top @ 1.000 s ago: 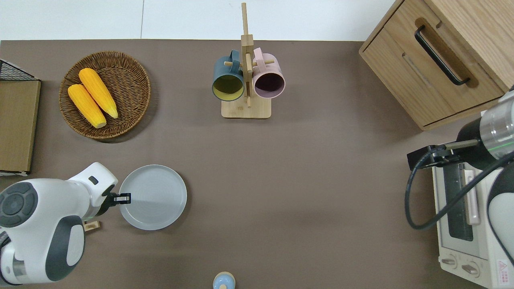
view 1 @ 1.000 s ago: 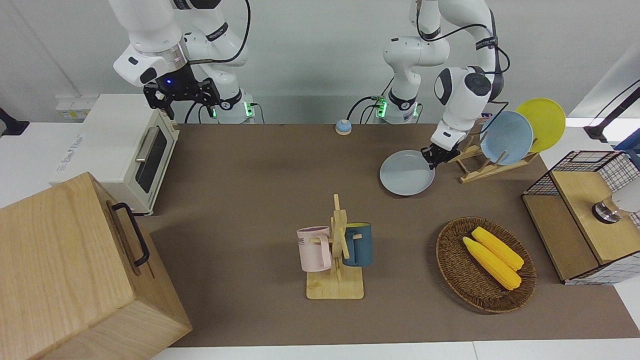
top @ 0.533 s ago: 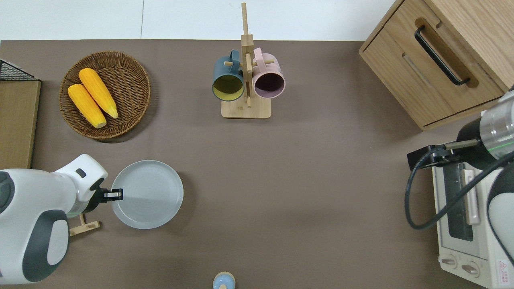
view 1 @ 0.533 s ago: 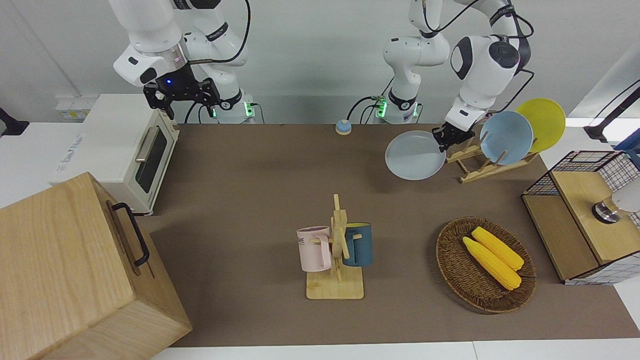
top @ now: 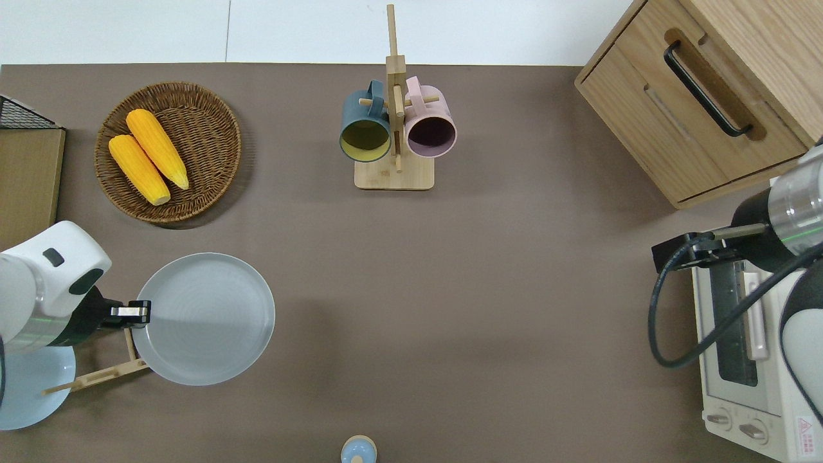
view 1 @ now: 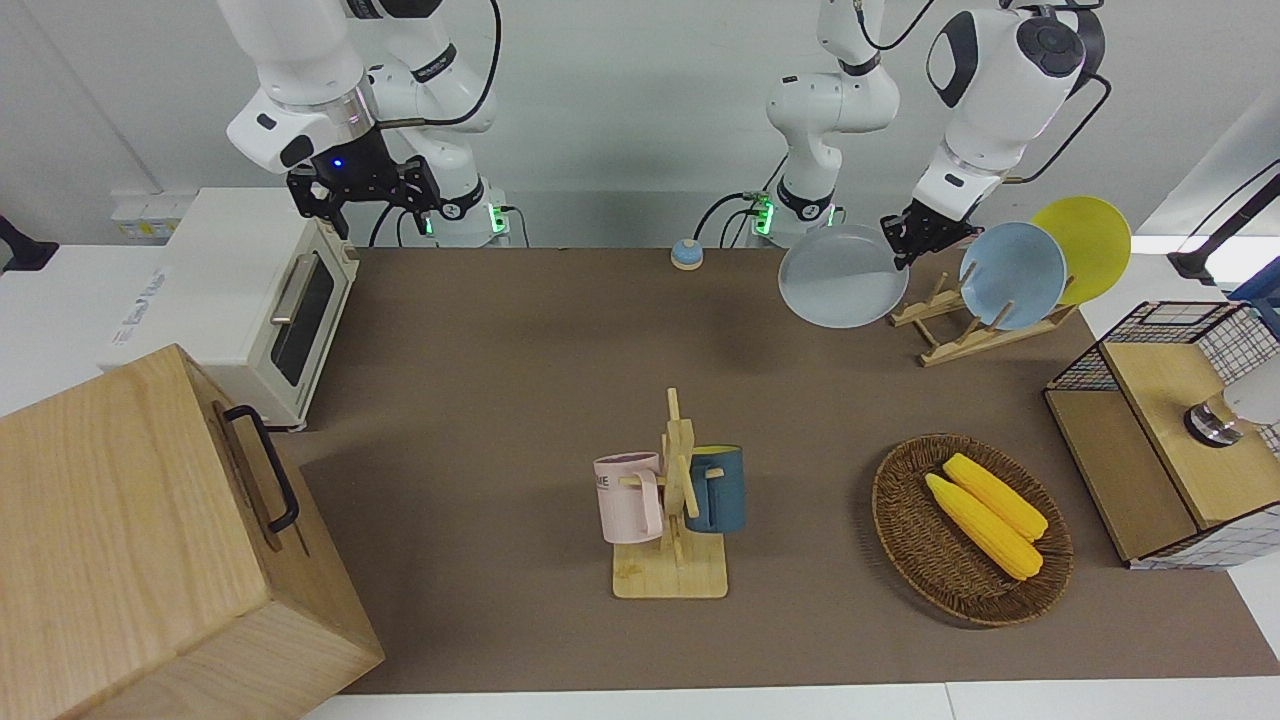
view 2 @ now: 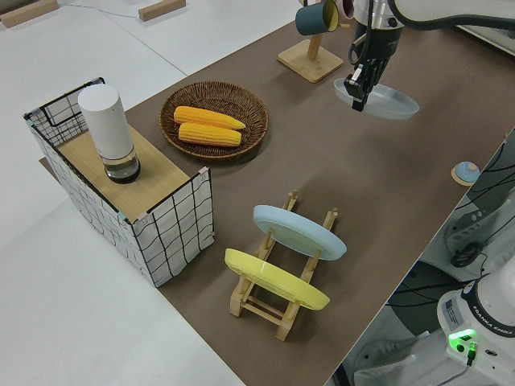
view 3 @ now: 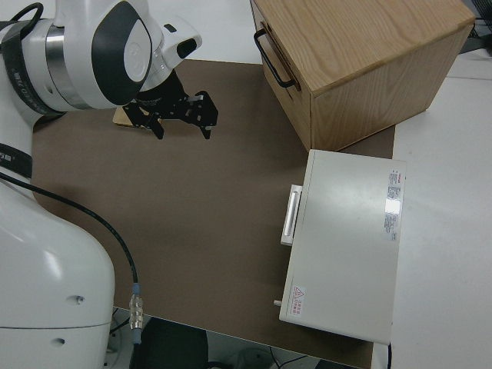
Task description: Pick gray plate from table and place it on lower plate rack with left arm
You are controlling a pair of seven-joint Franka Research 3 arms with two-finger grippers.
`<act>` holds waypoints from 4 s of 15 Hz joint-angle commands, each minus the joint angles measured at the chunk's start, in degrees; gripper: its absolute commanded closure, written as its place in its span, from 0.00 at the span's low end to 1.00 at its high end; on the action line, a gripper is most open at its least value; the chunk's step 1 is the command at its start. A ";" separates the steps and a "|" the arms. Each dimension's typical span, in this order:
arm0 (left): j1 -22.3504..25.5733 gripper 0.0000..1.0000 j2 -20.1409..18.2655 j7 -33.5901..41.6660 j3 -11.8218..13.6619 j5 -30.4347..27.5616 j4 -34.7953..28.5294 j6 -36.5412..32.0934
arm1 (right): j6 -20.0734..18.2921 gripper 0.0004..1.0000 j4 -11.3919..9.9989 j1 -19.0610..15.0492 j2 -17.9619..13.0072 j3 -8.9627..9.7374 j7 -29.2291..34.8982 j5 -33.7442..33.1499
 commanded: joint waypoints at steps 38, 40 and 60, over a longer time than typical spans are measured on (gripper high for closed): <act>-0.65 0.42 13.65 -30.52 -7.49 49.47 -7.84 -10.62 | -0.72 0.02 0.42 -1.35 -0.12 1.22 0.68 -0.37; -0.74 0.29 13.56 -30.34 -7.49 49.47 -7.84 -10.71 | -0.63 0.02 0.42 -1.35 -0.12 1.22 0.68 -0.28; 0.23 0.01 8.82 -5.66 -4.33 5.82 10.88 -8.34 | -0.63 0.02 0.42 -1.35 -0.12 1.22 0.68 -0.28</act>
